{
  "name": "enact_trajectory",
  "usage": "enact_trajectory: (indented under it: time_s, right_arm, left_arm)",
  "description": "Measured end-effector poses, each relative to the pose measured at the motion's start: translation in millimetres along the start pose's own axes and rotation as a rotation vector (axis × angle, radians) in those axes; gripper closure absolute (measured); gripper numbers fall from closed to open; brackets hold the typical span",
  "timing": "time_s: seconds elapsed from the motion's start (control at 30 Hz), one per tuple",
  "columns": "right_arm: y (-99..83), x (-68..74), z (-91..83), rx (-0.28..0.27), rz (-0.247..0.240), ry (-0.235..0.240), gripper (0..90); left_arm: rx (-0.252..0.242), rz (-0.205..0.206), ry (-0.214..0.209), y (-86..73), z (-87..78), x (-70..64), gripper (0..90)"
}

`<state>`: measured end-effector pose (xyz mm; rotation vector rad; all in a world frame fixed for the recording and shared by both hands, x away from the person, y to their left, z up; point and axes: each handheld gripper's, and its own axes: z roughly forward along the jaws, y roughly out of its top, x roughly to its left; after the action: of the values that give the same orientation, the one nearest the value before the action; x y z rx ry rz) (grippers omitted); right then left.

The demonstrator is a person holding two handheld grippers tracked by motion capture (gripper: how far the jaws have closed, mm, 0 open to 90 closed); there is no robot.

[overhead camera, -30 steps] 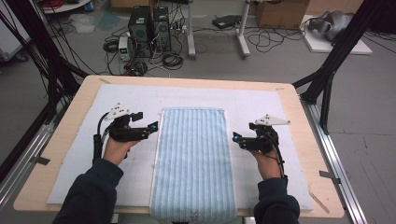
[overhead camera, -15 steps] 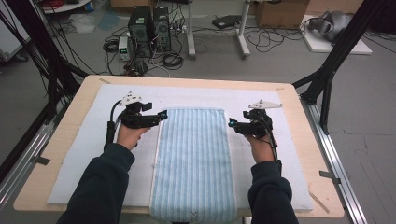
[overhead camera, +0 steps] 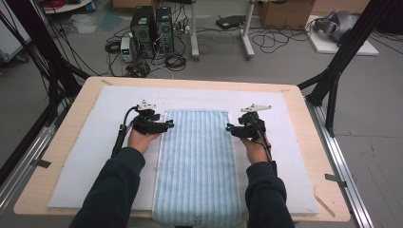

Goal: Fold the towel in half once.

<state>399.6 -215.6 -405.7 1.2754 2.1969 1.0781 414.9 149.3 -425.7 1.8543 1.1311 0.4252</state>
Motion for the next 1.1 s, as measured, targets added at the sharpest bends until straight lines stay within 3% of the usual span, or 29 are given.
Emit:
enact_trajectory:
  time_s: [0.17, 0.33, 0.4, 0.5, 0.63, 0.73, 0.77, 0.87, 1.03, 1.1]
  right_arm:
    - [-1.0, -1.1, 19.5, 0.056, 0.021, -0.029, 45.7]
    - [0.6, -1.4, 36.1, 0.088, 0.035, -0.049, 46.0]
    - [1.5, -2.2, 40.8, 0.094, 0.035, -0.057, 48.0]
    - [2.5, -4.2, 45.8, 0.104, 0.058, -0.074, 52.5]
    - [2.5, -0.9, 54.2, 0.145, 0.025, -0.085, 62.9]
    - [2.1, 2.0, 55.0, 0.140, 0.034, -0.055, 81.7]
    - [2.0, 2.3, 54.4, 0.142, 0.043, -0.040, 86.3]
    - [3.1, 5.2, 52.4, 0.156, 0.036, -0.046, 87.5]
    - [9.2, 8.9, 39.3, 0.082, 0.016, -0.032, 87.4]
    - [11.6, 9.0, 32.5, 0.054, 0.020, -0.017, 87.4]
  left_arm:
    - [0.050, 0.013, 0.075, -6.5, 11.1, 2.4, 35.2]
    - [0.113, 0.054, 0.095, -13.9, 20.5, 2.6, 38.4]
    - [0.104, 0.066, 0.113, -13.9, 21.3, 0.7, 42.8]
    - [0.094, 0.064, 0.107, -14.3, 21.7, 0.3, 51.4]
    - [0.092, 0.054, 0.099, -14.5, 21.0, -1.4, 64.0]
    - [0.092, 0.003, 0.049, -14.7, 19.8, 1.2, 84.7]
    - [0.098, 0.005, 0.046, -14.6, 19.1, 1.1, 85.3]
    - [0.097, -0.012, 0.034, -13.0, 16.4, 2.5, 86.3]
    - [-0.009, -0.050, -0.009, -1.4, 1.1, 2.7, 86.4]
    - [-0.024, -0.031, -0.028, 1.8, -7.3, 0.6, 86.3]
